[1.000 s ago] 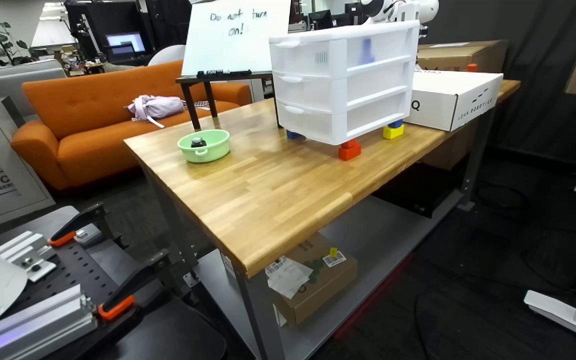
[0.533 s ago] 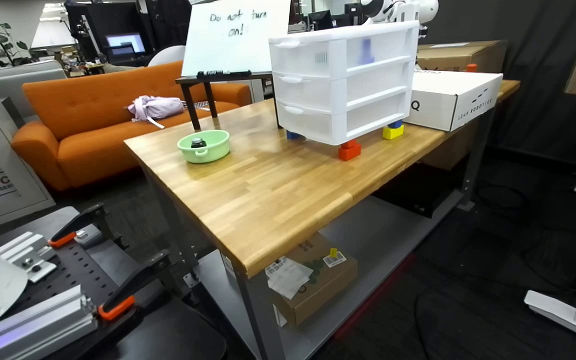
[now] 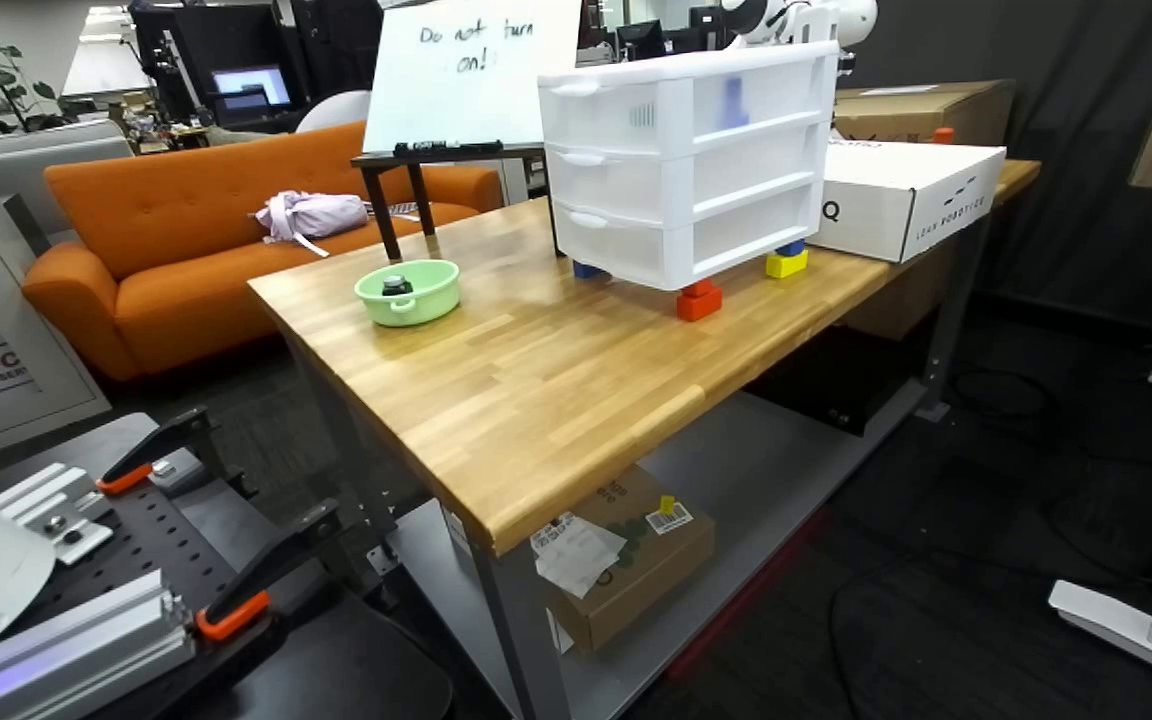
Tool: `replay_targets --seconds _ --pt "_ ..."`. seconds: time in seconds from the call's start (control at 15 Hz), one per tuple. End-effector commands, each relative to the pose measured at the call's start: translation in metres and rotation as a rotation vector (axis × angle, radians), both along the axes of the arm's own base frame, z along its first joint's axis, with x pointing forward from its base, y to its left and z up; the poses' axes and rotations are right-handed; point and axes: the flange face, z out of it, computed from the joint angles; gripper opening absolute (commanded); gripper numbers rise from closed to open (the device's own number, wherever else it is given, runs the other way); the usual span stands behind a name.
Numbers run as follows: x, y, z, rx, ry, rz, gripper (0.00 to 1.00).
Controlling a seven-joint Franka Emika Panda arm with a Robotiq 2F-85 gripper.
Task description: Open the top drawer of the chest of drawers on the table
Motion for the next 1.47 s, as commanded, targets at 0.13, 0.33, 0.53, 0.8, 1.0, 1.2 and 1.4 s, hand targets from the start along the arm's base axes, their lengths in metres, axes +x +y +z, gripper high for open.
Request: replay_targets --seconds 0.13,0.33,0.53,0.8,1.0,1.2,1.4 --pt "0.000 0.000 0.000 0.000 0.001 0.000 1.00" --pt "0.003 0.001 0.006 0.005 -0.025 0.034 1.00" --pt "0.016 -0.016 0.012 0.046 -0.070 0.057 1.00" --pt "0.035 -0.069 -0.002 0.116 -0.086 0.020 1.00" --pt "0.047 -0.097 -0.034 0.158 -0.061 0.004 1.00" --pt "0.053 -0.111 -0.073 0.173 -0.016 -0.002 1.00" --pt "0.056 -0.123 -0.093 0.188 0.004 -0.010 1.00"
